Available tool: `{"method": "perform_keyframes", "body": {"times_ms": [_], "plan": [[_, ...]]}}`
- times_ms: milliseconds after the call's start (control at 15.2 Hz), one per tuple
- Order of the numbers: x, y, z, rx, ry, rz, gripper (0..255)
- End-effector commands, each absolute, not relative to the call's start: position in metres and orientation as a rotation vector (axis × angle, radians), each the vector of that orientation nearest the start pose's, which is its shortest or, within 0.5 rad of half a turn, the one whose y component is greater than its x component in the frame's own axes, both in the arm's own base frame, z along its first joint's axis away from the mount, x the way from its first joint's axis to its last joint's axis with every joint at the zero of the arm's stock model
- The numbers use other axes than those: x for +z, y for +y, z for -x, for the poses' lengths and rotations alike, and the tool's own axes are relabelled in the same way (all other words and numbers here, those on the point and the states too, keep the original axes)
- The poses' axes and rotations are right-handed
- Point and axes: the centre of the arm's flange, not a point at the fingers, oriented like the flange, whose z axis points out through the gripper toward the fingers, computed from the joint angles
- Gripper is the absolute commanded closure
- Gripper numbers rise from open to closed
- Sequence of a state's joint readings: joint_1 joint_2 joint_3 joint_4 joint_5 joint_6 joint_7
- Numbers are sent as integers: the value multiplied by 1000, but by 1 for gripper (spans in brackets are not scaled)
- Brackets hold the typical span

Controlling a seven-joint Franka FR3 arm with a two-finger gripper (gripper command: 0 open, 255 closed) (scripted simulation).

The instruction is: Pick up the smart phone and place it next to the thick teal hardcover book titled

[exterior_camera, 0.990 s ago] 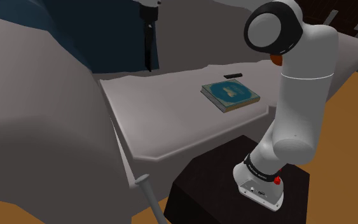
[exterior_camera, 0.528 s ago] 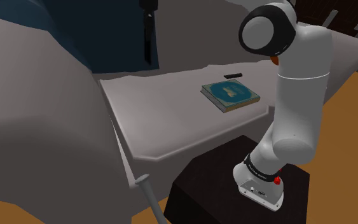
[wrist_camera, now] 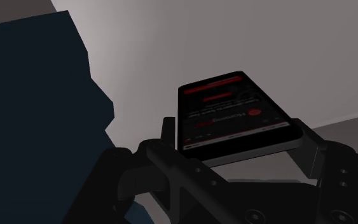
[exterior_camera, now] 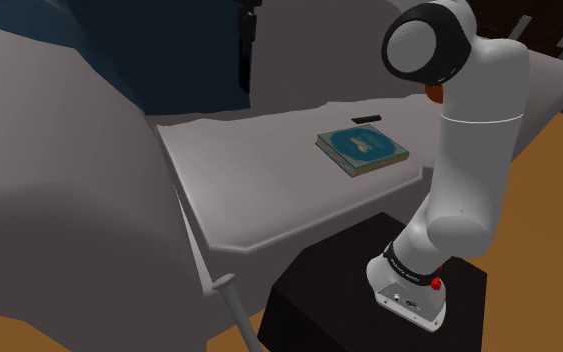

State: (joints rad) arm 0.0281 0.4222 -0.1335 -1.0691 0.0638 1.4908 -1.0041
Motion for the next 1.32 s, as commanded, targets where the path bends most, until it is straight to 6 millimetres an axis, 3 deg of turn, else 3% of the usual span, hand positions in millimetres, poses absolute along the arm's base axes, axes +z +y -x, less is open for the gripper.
{"method": "perform_keyframes", "body": {"times_ms": [0,1254], "plan": [[596,-69,-657,-11,-1386,2812,255],[599,-303,-568,-11,-1386,2812,255]]}}
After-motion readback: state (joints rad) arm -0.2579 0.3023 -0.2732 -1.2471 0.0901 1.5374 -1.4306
